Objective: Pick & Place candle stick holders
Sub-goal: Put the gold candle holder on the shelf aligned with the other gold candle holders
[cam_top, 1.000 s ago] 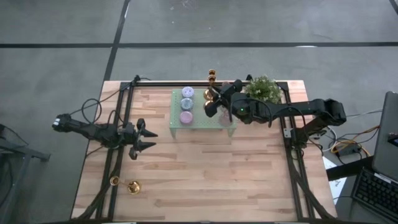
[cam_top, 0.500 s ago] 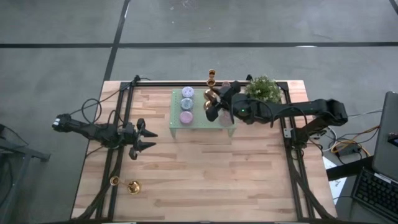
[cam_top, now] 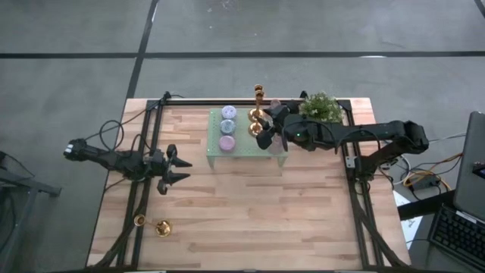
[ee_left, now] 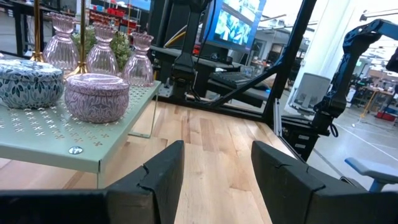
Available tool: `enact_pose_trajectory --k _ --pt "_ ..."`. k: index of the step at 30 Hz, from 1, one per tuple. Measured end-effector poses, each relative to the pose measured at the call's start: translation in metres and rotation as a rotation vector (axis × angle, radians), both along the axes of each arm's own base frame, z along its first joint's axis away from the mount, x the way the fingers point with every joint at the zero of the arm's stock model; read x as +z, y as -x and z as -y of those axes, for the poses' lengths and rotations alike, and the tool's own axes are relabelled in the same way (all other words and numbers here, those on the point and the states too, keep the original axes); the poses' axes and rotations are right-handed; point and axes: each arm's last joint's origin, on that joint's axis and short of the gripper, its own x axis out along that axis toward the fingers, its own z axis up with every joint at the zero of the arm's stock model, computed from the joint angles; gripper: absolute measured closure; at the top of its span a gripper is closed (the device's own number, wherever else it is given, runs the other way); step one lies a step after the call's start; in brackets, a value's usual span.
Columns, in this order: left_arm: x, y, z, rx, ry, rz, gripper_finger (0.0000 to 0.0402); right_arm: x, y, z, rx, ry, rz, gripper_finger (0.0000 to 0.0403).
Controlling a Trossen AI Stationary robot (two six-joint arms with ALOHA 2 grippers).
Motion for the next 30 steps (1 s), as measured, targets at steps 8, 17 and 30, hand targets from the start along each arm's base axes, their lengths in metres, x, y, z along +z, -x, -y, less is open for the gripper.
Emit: enact_pose_trajectory --k 8,17,30 --pt "0.0 0.0 0.0 0.0 0.0 0.0 0.0209 0.002 0.0 -0.017 0.073 0.019 -0.014 0.0222" --pt "0.0 0.0 0.0 0.0 0.0 0.0 0.0209 0.0 0.005 -0.041 0.14 0.006 -0.06 0.0226" --pt "0.0 0.0 0.0 -0.001 0.0 0.0 0.0209 -0.005 0.003 -0.092 0.392 -0.009 -0.063 0.0224"
